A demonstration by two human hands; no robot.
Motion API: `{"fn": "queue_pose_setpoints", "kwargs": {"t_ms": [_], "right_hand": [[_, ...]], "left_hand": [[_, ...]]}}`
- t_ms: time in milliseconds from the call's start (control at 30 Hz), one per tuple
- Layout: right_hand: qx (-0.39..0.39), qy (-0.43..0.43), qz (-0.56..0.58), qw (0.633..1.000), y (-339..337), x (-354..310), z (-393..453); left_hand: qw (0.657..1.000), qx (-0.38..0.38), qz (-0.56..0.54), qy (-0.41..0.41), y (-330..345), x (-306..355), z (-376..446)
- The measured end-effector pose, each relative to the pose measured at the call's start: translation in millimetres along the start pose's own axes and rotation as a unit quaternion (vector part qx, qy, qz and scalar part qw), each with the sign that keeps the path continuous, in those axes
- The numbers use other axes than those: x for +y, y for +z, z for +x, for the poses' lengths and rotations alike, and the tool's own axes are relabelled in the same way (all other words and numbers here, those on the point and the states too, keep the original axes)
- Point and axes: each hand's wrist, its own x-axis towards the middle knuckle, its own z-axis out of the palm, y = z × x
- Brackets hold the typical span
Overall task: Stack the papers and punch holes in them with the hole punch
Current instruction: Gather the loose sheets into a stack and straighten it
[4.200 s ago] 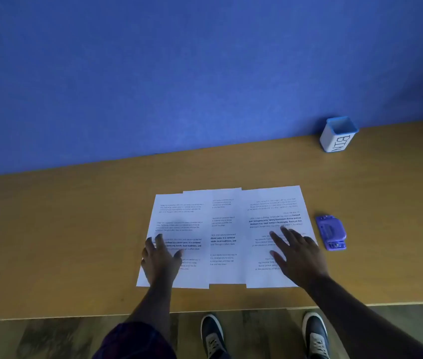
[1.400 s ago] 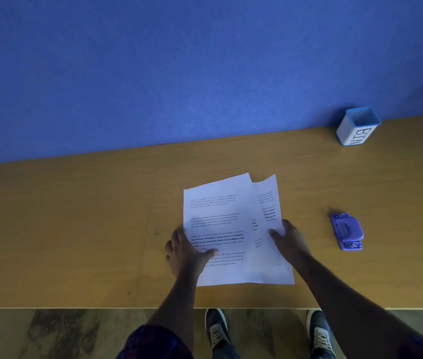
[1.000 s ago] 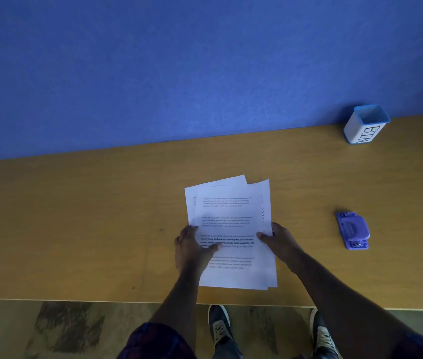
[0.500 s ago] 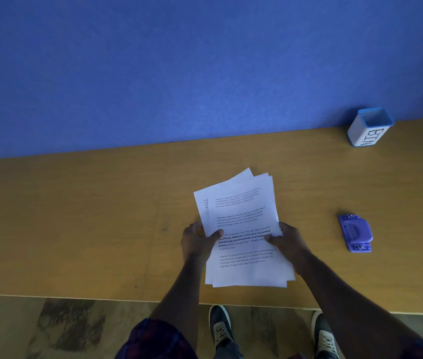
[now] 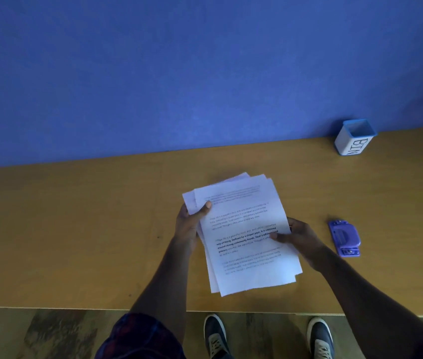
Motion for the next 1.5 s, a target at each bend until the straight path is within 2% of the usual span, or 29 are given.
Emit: {"fn": "queue_pose_setpoints", "kwargs": {"t_ms": [100,267,433,567,667,833,933,1133,1300,1400,1500], "right_hand": [[-0.008,0.005,-0.034,0.999,-2,-5,-1],[-0.001,-0.015,-0.032,0.999,5,-27,-6],[0.032,-0.086,0.05,0.995,15,-54,-6],[0.06,-0.131,0.078,0.987,22,-75,-4],[0.049,-0.175,0.094,0.979,26,-85,-7],[0.053,-0.167,0.059,0.983,28,-69,-8],[0.053,-0.148,0.034,0.987,30,-58,-9],[0.058,-0.169,0.043,0.983,35,-67,-10],[0.059,-0.162,0.022,0.985,29,-54,-10],[0.09,-0.142,0.004,0.986,27,-45,-7],[0.153,-0.133,-0.077,0.976,24,-35,-1]], "left_hand": [[0.997,-0.066,-0.016,0.029,11,13,-2],[0.995,-0.099,0.015,0.026,30,29,-6],[0.991,-0.122,0.05,0.03,39,49,-12],[0.982,-0.157,0.064,0.084,44,74,-20],[0.974,-0.179,0.073,0.121,39,85,-24],[0.98,-0.132,0.114,0.091,31,58,-28],[0.975,-0.143,0.151,0.077,30,38,-31],[0.978,-0.129,0.135,0.096,29,44,-33],[0.978,-0.128,0.151,0.073,24,31,-31],[0.983,-0.059,0.159,0.066,24,23,-28],[0.996,0.012,0.066,0.055,29,23,-28]]}}
